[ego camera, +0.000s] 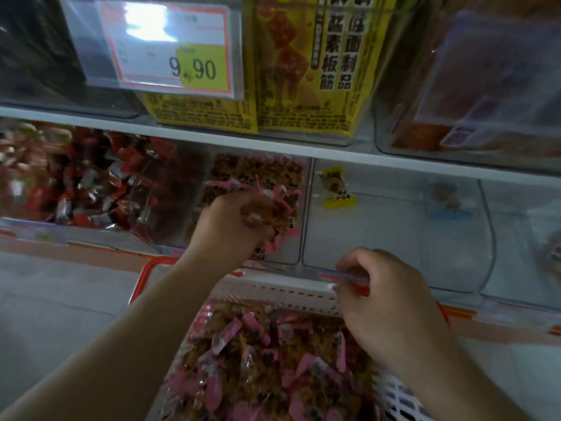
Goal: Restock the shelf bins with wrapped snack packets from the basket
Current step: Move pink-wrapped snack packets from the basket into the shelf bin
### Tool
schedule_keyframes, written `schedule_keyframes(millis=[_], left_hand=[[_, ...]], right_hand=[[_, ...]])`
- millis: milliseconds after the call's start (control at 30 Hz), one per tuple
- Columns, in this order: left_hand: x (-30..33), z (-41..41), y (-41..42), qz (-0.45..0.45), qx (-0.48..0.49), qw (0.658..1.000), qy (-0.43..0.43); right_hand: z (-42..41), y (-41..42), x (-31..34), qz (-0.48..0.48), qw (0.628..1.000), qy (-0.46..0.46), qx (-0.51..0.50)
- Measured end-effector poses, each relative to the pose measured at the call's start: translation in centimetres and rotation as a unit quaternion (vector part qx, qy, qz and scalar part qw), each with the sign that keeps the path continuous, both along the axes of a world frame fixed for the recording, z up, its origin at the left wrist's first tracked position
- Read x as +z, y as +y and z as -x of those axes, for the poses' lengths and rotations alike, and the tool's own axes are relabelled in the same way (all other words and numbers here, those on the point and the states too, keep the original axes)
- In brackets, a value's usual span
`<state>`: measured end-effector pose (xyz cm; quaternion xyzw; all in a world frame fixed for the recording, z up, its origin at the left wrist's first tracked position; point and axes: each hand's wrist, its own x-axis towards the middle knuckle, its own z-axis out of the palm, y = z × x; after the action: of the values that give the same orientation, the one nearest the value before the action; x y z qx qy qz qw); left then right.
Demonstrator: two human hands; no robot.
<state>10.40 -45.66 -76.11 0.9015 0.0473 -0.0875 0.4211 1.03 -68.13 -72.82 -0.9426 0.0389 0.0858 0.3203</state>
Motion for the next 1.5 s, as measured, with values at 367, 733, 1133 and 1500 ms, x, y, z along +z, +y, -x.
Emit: schedule_keyframes(millis=[367,733,1133,1500], left_hand=[[-3.9,-3.3,-1.9,-0.210,-0.106,0.968,0.083],[-3.2,-3.7,-3.0,-0.242,-0.134,0.955,0.107],[4.5,8.4,3.2,-0.115,0.028,0.992,-0.049],[0.3,15.7,10.1,-0.166,0.087,0.961,0.201]], right_hand=[[-0.2,0.0,-0.4,0.030,0.999,0.020,0.019],[-0.2,0.3,-0.8,0.047,0.999,0.000,0.026],[1.1,2.5,-0.3,-0.015,0.993,0.072,0.090],[4.4,10.6,-11.9,0.042,0.967,0.201,0.148]])
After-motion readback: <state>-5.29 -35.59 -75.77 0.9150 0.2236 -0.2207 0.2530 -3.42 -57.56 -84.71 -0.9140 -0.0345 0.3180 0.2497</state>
